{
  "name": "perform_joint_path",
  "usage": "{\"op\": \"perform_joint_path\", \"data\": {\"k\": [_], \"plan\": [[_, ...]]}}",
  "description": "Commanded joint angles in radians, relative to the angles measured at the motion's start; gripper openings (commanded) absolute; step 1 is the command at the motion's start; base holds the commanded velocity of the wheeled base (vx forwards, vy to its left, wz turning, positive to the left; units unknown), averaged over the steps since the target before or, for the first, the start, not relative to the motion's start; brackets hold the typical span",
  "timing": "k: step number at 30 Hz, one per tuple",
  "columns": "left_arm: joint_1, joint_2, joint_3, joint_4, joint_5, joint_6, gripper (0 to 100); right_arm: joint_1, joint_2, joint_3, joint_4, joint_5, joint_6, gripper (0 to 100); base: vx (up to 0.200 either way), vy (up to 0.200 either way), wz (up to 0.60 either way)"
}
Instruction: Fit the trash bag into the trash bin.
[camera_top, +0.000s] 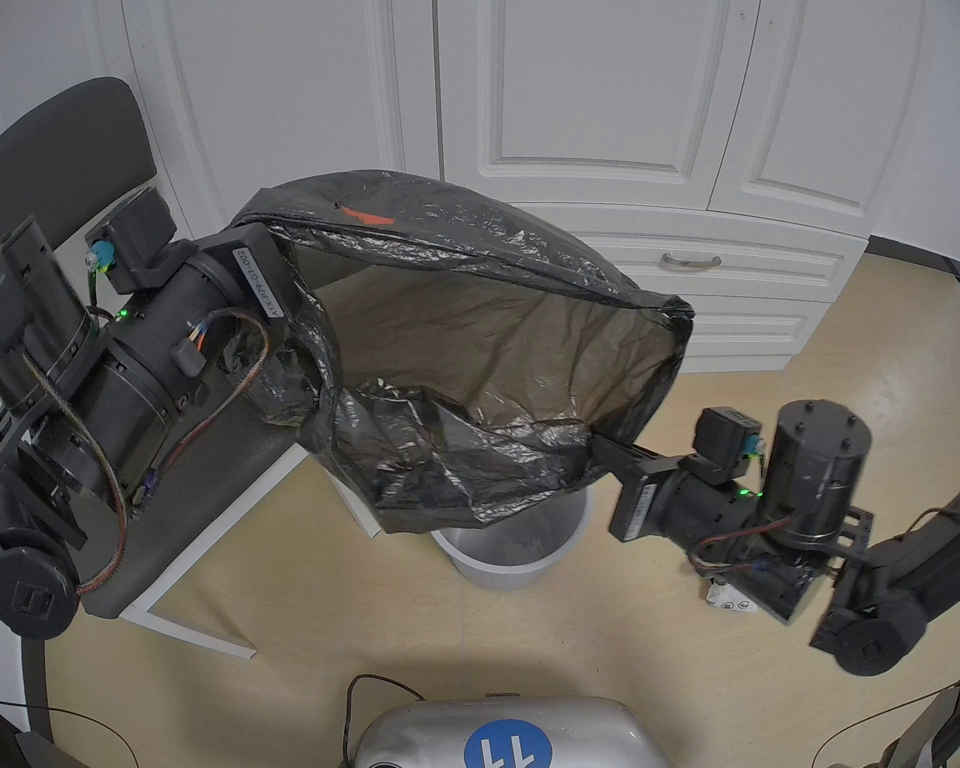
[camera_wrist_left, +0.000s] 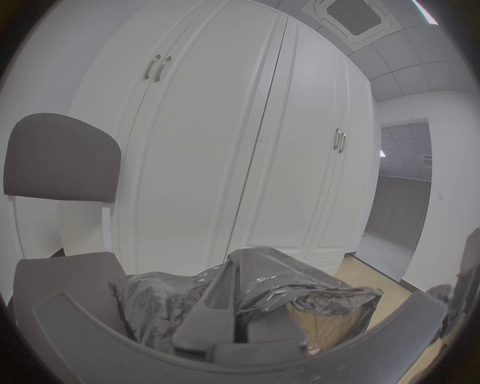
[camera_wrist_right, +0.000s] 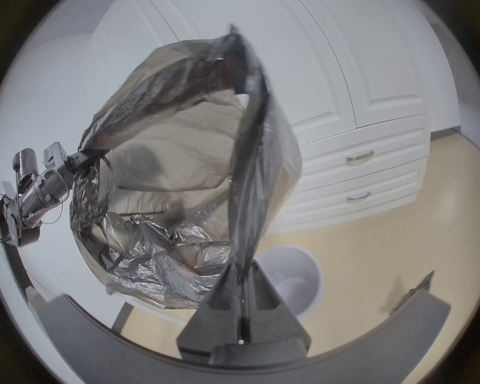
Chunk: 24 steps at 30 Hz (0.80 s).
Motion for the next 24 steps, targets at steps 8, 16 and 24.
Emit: {"op": "perform_joint_path", "data": {"k": [8, 16, 24], "plan": [[-0.192, 0.151, 0.062, -0.066, 0.002, -0.004, 0, -0.184, -0.557, -0.047, 0.603, 0.111, -0.076, 0, 0.0, 0.0, 0.0], [-0.197, 0.216, 0.072, -0.123, 0.002, -0.003, 0, -0.241, -0.583, -0.058, 0.65, 0.113, -0.129, 0, 0.0, 0.0, 0.0], [-0.192, 0.351, 0.043, -0.198, 0.002, -0.027, 0, -0.284, -0.583, -0.06, 0.647, 0.111, -0.158, 0, 0.0, 0.0, 0.0]]}}
